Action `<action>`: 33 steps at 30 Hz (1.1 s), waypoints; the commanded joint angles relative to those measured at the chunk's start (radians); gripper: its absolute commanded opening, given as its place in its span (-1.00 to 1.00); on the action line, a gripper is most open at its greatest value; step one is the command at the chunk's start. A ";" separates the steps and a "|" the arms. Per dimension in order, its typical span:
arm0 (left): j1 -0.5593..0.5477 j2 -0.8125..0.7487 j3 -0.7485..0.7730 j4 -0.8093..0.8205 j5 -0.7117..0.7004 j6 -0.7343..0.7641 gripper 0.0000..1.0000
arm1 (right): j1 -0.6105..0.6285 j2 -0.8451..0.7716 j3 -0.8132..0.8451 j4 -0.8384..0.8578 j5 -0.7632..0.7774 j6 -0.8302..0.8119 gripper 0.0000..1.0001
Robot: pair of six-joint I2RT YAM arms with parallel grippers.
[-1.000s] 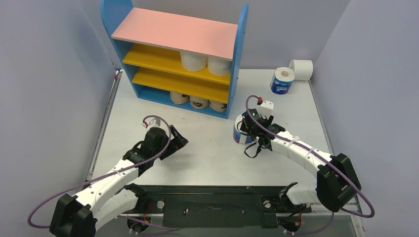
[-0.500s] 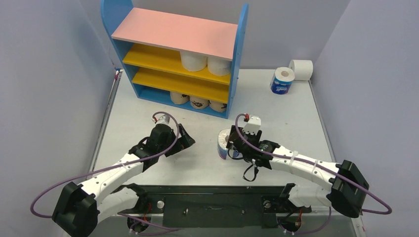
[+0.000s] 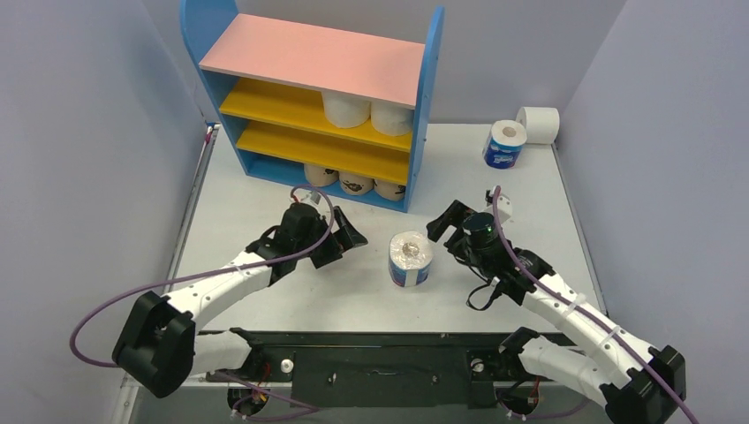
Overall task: Place and organize the paper towels onto the shelf
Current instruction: Move the paper towel to the center of the board, then adjust the paper towel at the center of the board.
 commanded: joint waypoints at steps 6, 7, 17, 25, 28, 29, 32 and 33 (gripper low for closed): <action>-0.017 0.211 0.127 0.121 0.229 -0.043 0.93 | -0.133 0.087 -0.108 0.194 -0.334 0.101 0.67; -0.020 0.218 0.129 0.138 0.235 -0.049 0.93 | -0.141 0.091 -0.120 0.226 -0.349 0.127 0.67; -0.080 0.329 0.198 0.166 0.232 -0.004 0.93 | -0.156 0.149 -0.189 0.324 -0.424 0.133 0.60; -0.158 0.370 0.220 0.090 0.134 0.092 0.97 | -0.066 0.170 -0.193 0.234 -0.340 0.018 0.48; -0.166 0.367 0.194 0.107 0.117 0.096 0.99 | -0.021 0.179 -0.200 0.221 -0.299 0.005 0.37; -0.167 0.367 0.184 0.109 0.114 0.098 0.99 | -0.006 0.178 -0.200 0.218 -0.293 0.001 0.29; -0.168 0.355 0.165 0.118 0.111 0.109 0.88 | 0.038 0.163 -0.178 0.176 -0.186 -0.017 0.04; -0.168 0.339 0.154 0.120 0.111 0.111 0.87 | 0.068 0.158 -0.154 0.160 -0.126 -0.035 0.00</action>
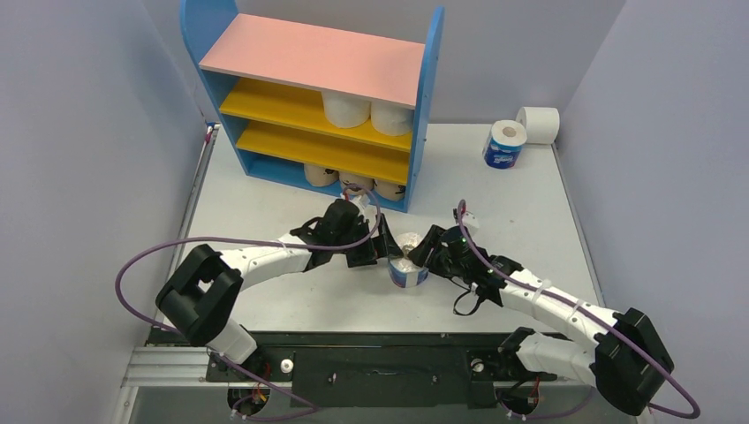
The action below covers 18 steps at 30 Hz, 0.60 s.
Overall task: Place and organize the paper towels onto the shelf
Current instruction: Adjust the paper towel at the center of the board.
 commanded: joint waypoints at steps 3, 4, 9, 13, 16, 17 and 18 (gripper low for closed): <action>0.001 -0.074 -0.064 -0.004 -0.073 0.052 0.88 | 0.139 -0.004 0.096 -0.187 0.284 -0.114 -0.12; 0.004 -0.104 -0.070 -0.014 -0.093 0.054 0.89 | 0.176 0.002 0.126 -0.206 0.339 -0.122 -0.12; 0.052 -0.228 -0.118 -0.077 -0.151 0.041 0.93 | 0.324 0.111 0.267 -0.364 0.552 -0.159 -0.14; 0.097 -0.371 -0.173 -0.148 -0.236 0.019 0.94 | 0.448 0.228 0.392 -0.471 0.720 -0.168 -0.12; 0.145 -0.482 -0.218 -0.183 -0.285 0.006 0.94 | 0.537 0.343 0.486 -0.556 0.832 -0.170 -0.11; 0.153 -0.498 -0.240 -0.186 -0.291 0.005 0.94 | 0.568 0.367 0.524 -0.569 0.849 -0.170 -0.10; 0.168 -0.522 -0.250 -0.188 -0.297 -0.003 0.93 | 0.581 0.416 0.542 -0.593 0.873 -0.172 -0.09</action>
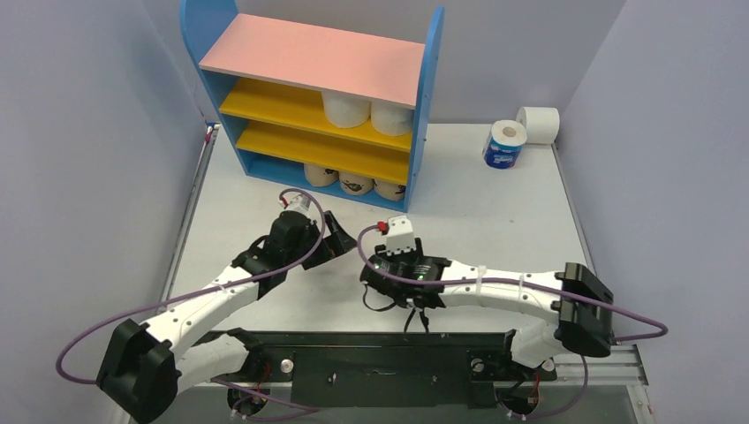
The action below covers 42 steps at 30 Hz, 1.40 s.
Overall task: Place and organize the paper towels onto the shelf
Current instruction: Adjust the paper towel at the center of the board.
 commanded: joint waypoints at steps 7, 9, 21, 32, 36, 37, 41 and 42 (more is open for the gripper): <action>0.055 -0.094 -0.113 -0.015 -0.061 -0.057 0.93 | 0.152 0.224 0.223 -0.158 0.206 -0.045 0.44; 0.055 -0.087 -0.123 0.001 -0.034 -0.069 0.93 | 0.158 0.216 0.229 -0.157 0.201 -0.044 0.57; 0.055 -0.073 -0.116 0.033 0.025 -0.095 0.93 | 0.168 -0.027 0.147 -0.063 0.135 -0.009 0.70; 0.051 -0.078 -0.135 0.176 0.184 -0.087 0.93 | -0.248 -0.509 -0.348 0.446 -0.411 -0.114 0.62; 0.039 -0.076 -0.180 0.349 0.293 -0.075 0.94 | -0.401 -0.585 -0.469 0.648 -0.631 -0.142 0.60; 0.037 -0.075 -0.187 0.370 0.308 -0.073 0.94 | -0.410 -0.570 -0.477 0.652 -0.639 -0.157 0.60; 0.010 -0.053 -0.160 0.394 0.349 -0.038 0.94 | -0.432 -0.492 -0.498 0.722 -0.669 -0.163 0.60; -0.004 -0.044 -0.154 0.387 0.347 -0.026 0.94 | -0.435 -0.465 -0.501 0.744 -0.672 -0.154 0.60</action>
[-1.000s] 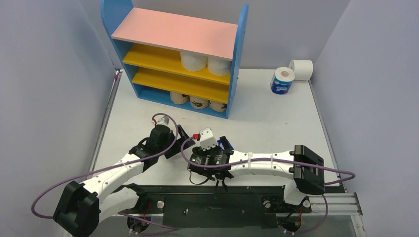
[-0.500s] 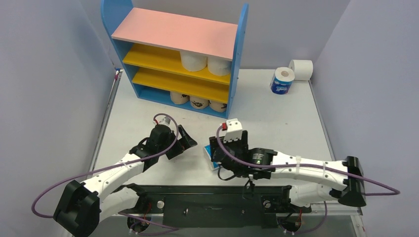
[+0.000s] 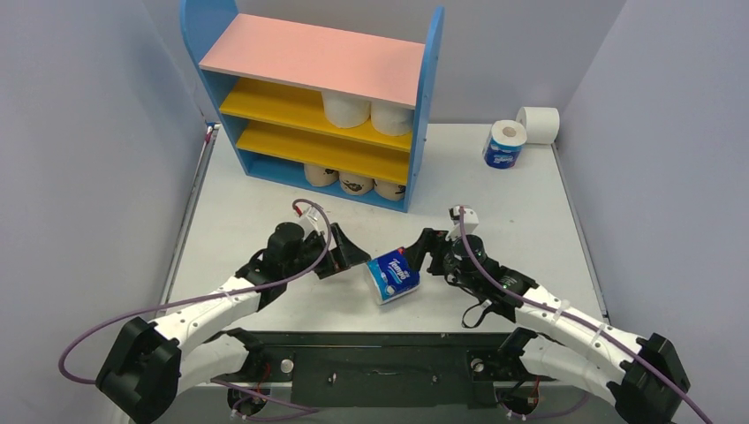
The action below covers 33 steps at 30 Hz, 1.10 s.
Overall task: Place and organize the paper towels onto the shelf
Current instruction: Adjust the paper towel at the center of the board.
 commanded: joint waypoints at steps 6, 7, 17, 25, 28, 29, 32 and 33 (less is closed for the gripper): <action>-0.111 0.095 0.088 0.070 0.013 0.104 0.94 | -0.026 0.155 -0.029 0.269 -0.149 0.005 0.55; -0.117 0.108 0.094 0.060 0.002 0.110 0.95 | -0.025 0.156 -0.037 0.276 -0.155 0.009 0.55; -0.129 0.277 0.151 0.118 -0.015 0.082 0.96 | 0.088 0.117 -0.089 0.260 -0.100 0.072 0.52; -0.120 0.376 0.231 0.135 -0.050 0.071 0.96 | 0.148 0.036 -0.138 0.286 -0.098 0.145 0.52; -0.104 0.404 0.256 0.135 -0.053 0.064 0.96 | 0.150 -0.003 -0.152 0.265 -0.092 0.146 0.52; -0.101 0.410 0.259 0.134 -0.052 0.059 0.96 | 0.150 -0.024 -0.157 0.250 -0.088 0.146 0.52; -0.090 0.397 0.251 0.126 -0.057 0.053 0.96 | 0.133 -0.061 -0.174 0.227 -0.065 0.145 0.54; -0.089 0.379 0.242 0.122 -0.062 0.055 0.96 | 0.114 -0.069 -0.187 0.229 -0.067 0.149 0.55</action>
